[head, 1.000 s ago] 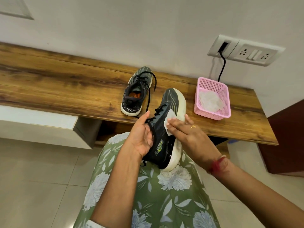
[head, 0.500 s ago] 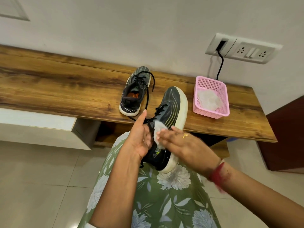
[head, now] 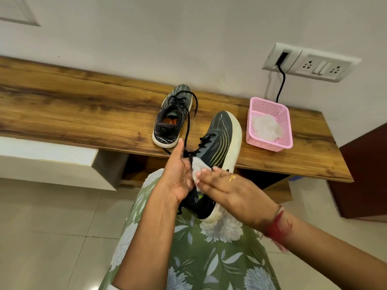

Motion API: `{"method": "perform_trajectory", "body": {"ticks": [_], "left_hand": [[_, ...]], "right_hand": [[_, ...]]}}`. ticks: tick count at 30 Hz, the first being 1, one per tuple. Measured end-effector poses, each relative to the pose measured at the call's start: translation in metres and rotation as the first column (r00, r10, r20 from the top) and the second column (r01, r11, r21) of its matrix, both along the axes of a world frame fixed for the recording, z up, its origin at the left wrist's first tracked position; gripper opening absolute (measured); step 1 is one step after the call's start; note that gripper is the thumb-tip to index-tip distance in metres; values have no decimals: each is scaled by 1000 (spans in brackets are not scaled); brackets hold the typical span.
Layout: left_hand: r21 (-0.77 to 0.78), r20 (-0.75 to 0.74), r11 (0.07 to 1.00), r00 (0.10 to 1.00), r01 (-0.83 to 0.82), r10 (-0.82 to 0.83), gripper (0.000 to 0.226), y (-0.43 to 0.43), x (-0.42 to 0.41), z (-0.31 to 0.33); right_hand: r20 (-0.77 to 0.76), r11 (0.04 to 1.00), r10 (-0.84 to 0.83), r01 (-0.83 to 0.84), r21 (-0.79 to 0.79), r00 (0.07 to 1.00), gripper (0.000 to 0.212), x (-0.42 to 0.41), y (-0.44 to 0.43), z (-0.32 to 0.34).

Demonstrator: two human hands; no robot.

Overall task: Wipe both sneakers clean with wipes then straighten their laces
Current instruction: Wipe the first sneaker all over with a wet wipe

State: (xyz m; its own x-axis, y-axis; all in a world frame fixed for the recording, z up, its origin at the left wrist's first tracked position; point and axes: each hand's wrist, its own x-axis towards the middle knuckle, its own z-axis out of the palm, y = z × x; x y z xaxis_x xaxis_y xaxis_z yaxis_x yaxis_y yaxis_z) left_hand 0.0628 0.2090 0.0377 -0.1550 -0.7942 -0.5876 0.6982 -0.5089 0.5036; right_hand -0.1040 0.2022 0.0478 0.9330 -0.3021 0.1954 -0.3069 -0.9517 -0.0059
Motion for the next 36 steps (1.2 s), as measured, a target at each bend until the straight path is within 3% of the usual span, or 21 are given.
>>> {"method": "perform_trajectory", "body": {"ticks": [1, 5, 9, 13, 17, 21, 26, 30, 34, 36], "left_hand": [[-6, 1, 1000, 1000, -5, 5, 75, 0, 0, 0], [-19, -25, 999, 999, -46, 45, 74, 0, -1, 2], [2, -14, 999, 999, -36, 36, 75, 2, 1, 3], [0, -16, 999, 999, -43, 43, 76, 1, -1, 5], [1, 17, 999, 999, -36, 36, 76, 1, -1, 4], [1, -5, 1000, 1000, -21, 21, 83, 2, -3, 7], [2, 0, 1000, 1000, -21, 21, 77, 2, -2, 5], [-13, -19, 999, 999, -45, 45, 73, 1, -2, 7], [5, 6, 999, 999, -35, 35, 74, 2, 1, 7], [-7, 11, 1000, 1000, -20, 20, 78, 2, 0, 9]], "right_hand": [[-12, 1000, 25, -25, -13, 1000, 35, -1, -1, 1], [99, 985, -162, 167, -48, 982, 46, -1, -22, 6], [-28, 997, 68, -69, -41, 997, 36, -3, -6, -1], [121, 987, -155, 160, -27, 980, 47, -7, -27, 7], [21, 999, 27, -26, -36, 999, 34, -8, -8, 1], [158, 970, -244, 240, 45, 957, 47, -10, -26, 5], [15, 999, 46, -46, -3, 999, 35, -8, -5, 1], [128, 987, -158, 159, 3, 979, 46, -10, -28, 9], [-28, 995, 97, -97, -31, 995, 36, -8, -8, 7], [-21, 998, 60, -60, -31, 998, 38, -10, -14, 11]]}}
